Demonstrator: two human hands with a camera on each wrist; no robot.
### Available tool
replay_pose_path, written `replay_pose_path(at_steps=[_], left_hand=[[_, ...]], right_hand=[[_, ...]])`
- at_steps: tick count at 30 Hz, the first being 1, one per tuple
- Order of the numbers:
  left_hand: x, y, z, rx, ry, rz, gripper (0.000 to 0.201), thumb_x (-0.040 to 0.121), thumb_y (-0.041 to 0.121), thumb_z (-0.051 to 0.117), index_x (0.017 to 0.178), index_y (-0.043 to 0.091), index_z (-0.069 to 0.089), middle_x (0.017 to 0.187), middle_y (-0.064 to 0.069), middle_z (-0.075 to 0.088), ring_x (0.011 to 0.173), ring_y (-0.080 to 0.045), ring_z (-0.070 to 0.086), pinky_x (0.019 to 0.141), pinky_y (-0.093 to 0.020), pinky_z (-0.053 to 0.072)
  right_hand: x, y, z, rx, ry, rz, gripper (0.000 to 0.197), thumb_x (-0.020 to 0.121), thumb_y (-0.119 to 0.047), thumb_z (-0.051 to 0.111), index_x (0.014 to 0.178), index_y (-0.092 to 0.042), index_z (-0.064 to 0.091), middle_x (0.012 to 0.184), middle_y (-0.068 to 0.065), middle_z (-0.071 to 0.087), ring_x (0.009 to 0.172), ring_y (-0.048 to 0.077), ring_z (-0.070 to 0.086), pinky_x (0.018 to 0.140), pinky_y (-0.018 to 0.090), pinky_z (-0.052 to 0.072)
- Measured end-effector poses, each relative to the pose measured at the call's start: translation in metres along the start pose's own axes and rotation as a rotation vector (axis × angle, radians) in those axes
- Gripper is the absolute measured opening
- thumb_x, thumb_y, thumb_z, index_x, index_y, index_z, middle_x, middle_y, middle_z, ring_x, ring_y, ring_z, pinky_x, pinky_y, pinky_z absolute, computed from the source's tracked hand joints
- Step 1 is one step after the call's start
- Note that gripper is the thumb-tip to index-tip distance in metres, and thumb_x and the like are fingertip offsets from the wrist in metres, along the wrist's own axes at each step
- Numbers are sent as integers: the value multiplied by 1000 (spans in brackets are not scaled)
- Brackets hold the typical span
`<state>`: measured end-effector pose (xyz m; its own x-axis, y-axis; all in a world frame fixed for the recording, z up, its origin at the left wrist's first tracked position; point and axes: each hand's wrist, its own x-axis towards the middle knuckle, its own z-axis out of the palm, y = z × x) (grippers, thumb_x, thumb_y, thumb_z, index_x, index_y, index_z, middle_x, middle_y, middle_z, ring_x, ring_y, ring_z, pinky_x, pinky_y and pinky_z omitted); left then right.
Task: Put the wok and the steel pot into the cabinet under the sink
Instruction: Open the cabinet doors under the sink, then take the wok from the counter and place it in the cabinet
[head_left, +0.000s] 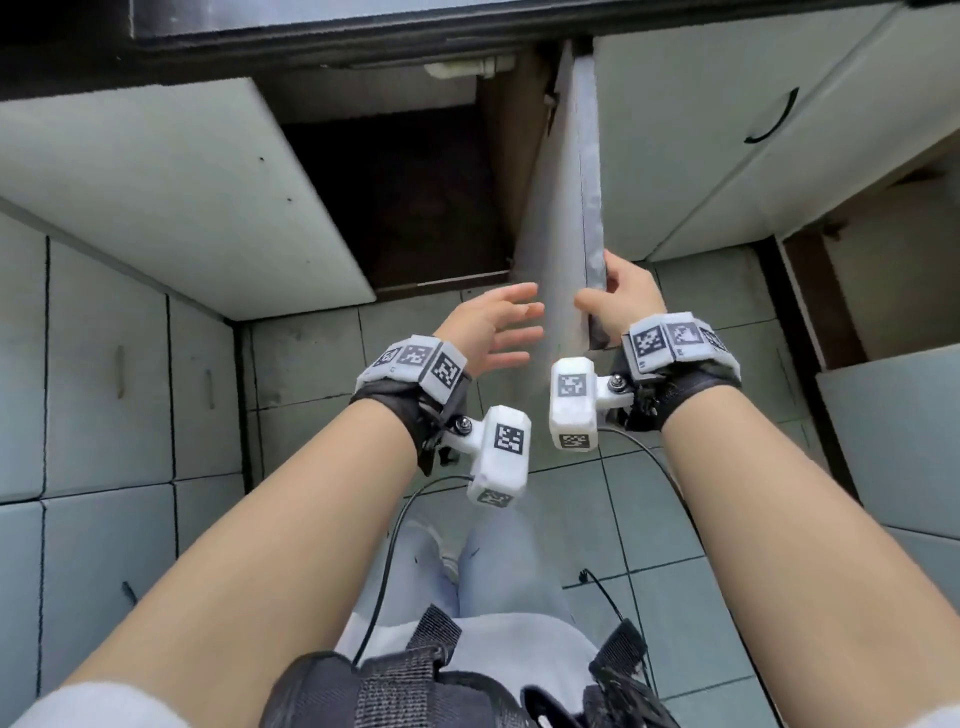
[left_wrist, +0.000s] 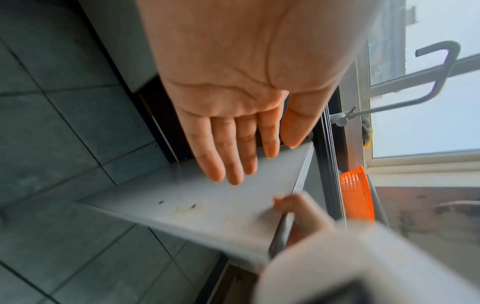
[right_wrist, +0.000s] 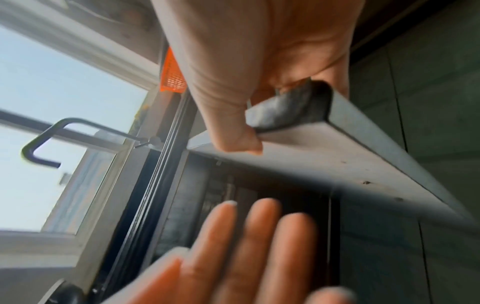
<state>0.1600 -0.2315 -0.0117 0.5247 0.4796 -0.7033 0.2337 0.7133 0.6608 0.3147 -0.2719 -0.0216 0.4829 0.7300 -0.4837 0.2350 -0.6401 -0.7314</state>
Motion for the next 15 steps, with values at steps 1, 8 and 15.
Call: replay_pose_path(at_steps=[1, 8, 15], left_hand=[[3, 6, 6, -33, -1, 7, 41, 93, 14, 41, 133, 22, 48, 133, -2, 56, 113, -21, 58, 99, -38, 47], [21, 39, 34, -103, -26, 49, 42, 95, 19, 35, 135, 20, 46, 128, -2, 59, 105, -17, 60, 88, -29, 48], [13, 67, 3, -307, 125, 158, 32, 93, 24, 39, 122, 24, 53, 110, 7, 66, 103, -10, 62, 83, -27, 47]], right_hand=[[2, 4, -11, -62, 22, -2, 33, 71, -6, 52, 98, -18, 65, 83, 3, 60, 75, 19, 51, 71, 28, 43], [16, 26, -62, -413, 168, 115, 46, 84, -5, 40, 127, -20, 45, 110, 17, 64, 80, 30, 47, 70, 30, 36], [24, -22, -58, -401, 210, 14, 67, 78, -8, 52, 141, -20, 32, 145, 8, 36, 131, 29, 39, 105, 43, 31]])
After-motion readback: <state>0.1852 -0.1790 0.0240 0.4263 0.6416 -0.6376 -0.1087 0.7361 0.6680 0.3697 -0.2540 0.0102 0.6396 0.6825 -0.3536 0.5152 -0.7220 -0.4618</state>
